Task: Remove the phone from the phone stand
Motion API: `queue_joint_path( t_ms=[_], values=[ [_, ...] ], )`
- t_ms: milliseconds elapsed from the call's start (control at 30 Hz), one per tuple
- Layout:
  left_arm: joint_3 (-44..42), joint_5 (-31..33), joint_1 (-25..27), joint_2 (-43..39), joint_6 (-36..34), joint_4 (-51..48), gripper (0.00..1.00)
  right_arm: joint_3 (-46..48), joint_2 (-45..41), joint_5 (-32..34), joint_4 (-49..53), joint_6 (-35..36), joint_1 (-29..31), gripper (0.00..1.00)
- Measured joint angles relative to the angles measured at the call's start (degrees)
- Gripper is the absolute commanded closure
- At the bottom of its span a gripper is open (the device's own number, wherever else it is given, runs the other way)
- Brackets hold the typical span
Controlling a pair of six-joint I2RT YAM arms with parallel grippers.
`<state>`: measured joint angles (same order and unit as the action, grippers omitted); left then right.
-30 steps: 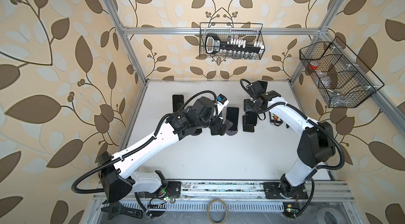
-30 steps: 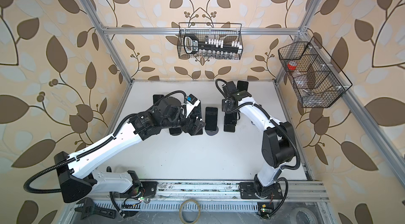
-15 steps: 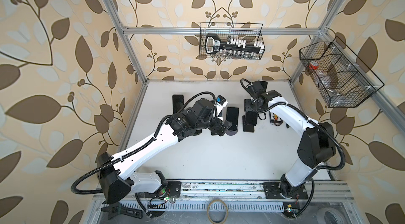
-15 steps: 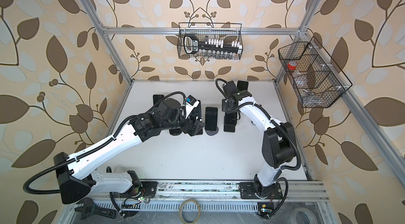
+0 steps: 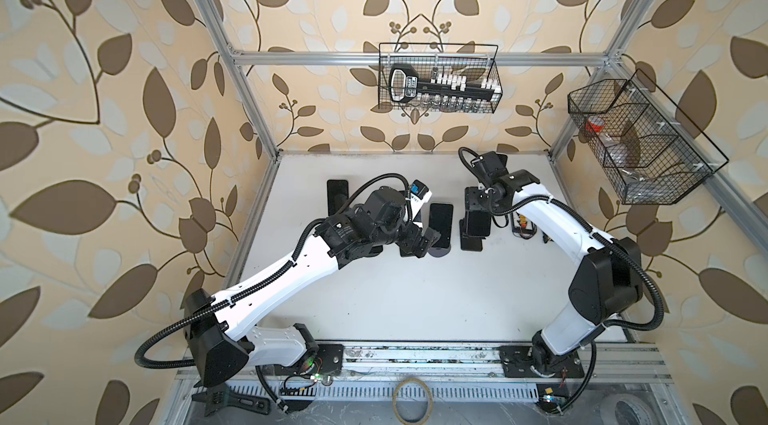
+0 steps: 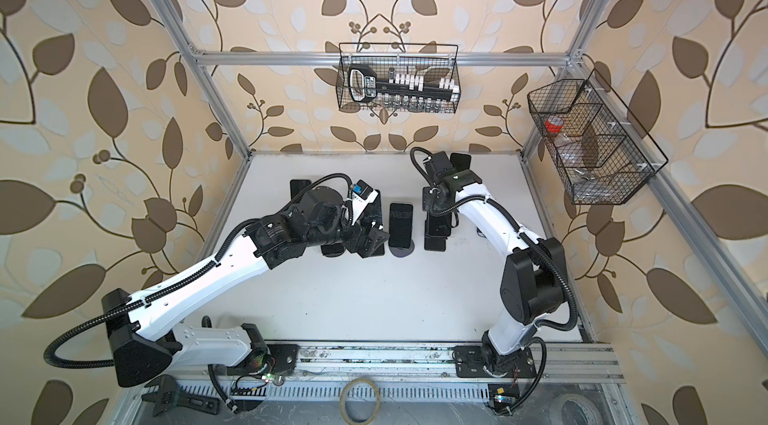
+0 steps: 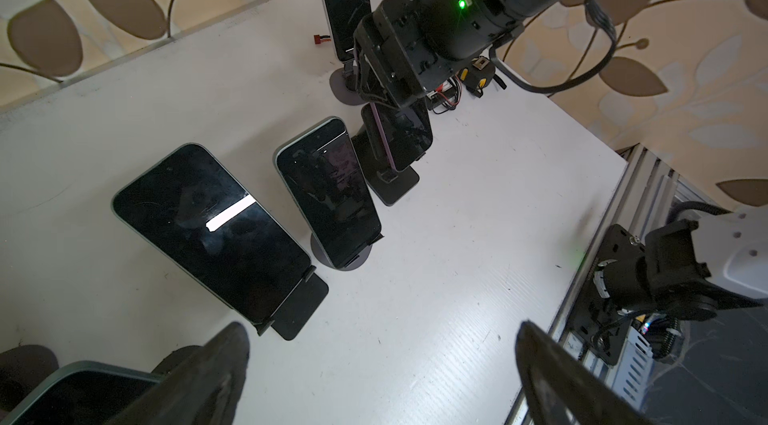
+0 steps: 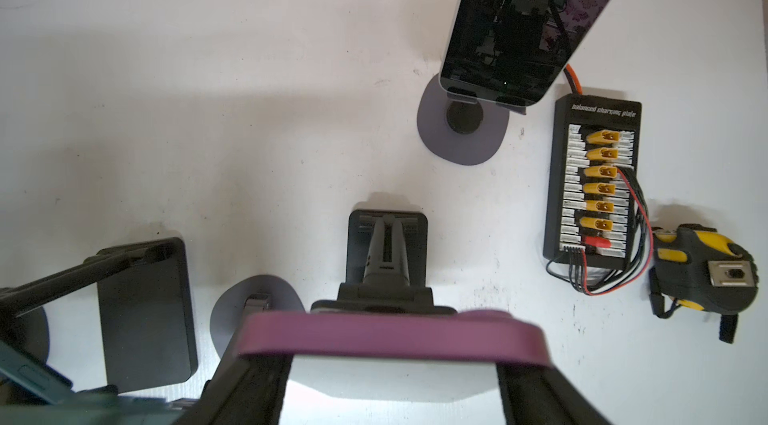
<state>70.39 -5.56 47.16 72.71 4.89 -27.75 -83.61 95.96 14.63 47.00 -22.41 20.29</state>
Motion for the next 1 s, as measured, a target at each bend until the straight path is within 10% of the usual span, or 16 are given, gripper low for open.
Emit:
queue_joint_path(
  t_ms=[1000],
  values=[
    [0.15, -0.35, 0.00, 1.46, 0.24, 1.16, 0.01, -0.48, -7.08, 0.09, 5.51, 0.81, 0.00, 0.45]
  ],
)
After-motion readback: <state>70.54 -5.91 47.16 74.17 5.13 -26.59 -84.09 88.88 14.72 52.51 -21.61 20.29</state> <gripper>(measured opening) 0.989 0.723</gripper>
